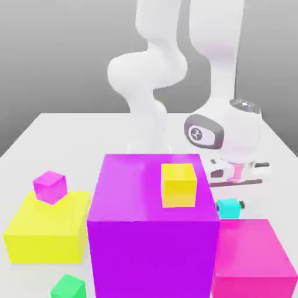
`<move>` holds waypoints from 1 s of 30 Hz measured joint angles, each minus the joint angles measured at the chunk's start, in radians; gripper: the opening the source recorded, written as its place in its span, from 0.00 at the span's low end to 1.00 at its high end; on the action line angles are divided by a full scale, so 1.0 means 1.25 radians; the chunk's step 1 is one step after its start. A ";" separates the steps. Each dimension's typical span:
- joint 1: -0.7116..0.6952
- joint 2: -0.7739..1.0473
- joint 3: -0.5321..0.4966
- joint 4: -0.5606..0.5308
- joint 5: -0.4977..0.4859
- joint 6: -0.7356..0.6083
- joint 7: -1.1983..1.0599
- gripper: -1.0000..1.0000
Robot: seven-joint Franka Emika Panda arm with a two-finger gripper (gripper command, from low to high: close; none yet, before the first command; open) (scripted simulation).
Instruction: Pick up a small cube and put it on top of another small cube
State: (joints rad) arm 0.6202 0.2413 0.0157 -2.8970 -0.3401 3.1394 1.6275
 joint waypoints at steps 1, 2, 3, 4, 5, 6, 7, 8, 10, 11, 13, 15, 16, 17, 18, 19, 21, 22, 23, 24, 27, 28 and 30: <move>0.000 0.000 0.000 0.000 -0.001 0.001 0.000 0.00; 0.019 0.014 -0.019 0.003 -0.003 0.012 0.003 0.00; 0.014 0.007 -0.015 0.001 -0.002 0.006 0.002 0.00; -0.003 -0.011 0.004 -0.002 0.003 -0.009 -0.003 0.00; -0.029 -0.035 0.034 -0.008 0.024 -0.028 -0.019 0.00; -0.053 -0.061 0.067 -0.015 0.058 -0.048 -0.045 0.00; -0.074 -0.089 0.099 -0.021 0.102 -0.070 -0.077 0.00; -0.084 -0.118 0.123 -0.028 0.151 -0.091 -0.113 0.00; -0.070 -0.177 0.138 -0.040 0.241 -0.137 -0.177 0.00; -0.057 -0.206 0.139 -0.046 0.272 -0.160 -0.199 0.00; -0.069 -0.211 0.127 -0.026 0.291 -0.195 -0.233 0.00; -0.083 -0.196 0.120 0.022 0.319 -0.239 -0.253 0.00; -0.093 -0.187 0.124 0.050 0.337 -0.263 -0.264 0.00; -0.099 -0.185 0.123 0.078 0.349 -0.292 -0.282 0.00; -0.103 -0.186 0.119 0.107 0.358 -0.324 -0.304 0.00; -0.107 -0.189 0.115 0.135 0.366 -0.357 -0.327 0.00; -0.100 -0.196 0.089 0.193 0.380 -0.425 -0.375 0.00; -0.091 -0.200 0.069 0.222 0.386 -0.459 -0.399 0.00; -0.088 -0.205 0.048 0.251 0.392 -0.493 -0.423 0.00; -0.099 -0.209 0.027 0.280 0.397 -0.528 -0.447 0.00; -0.169 -0.239 -0.014 0.355 0.389 -0.631 -0.526 0.00; -0.185 -0.257 -0.024 0.374 0.375 -0.664 -0.556 0.00; -0.210 -0.297 -0.047 0.409 0.344 -0.733 -0.620 0.00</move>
State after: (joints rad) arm 0.3572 -0.1300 -0.0436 -2.3854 0.0894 2.2236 0.8529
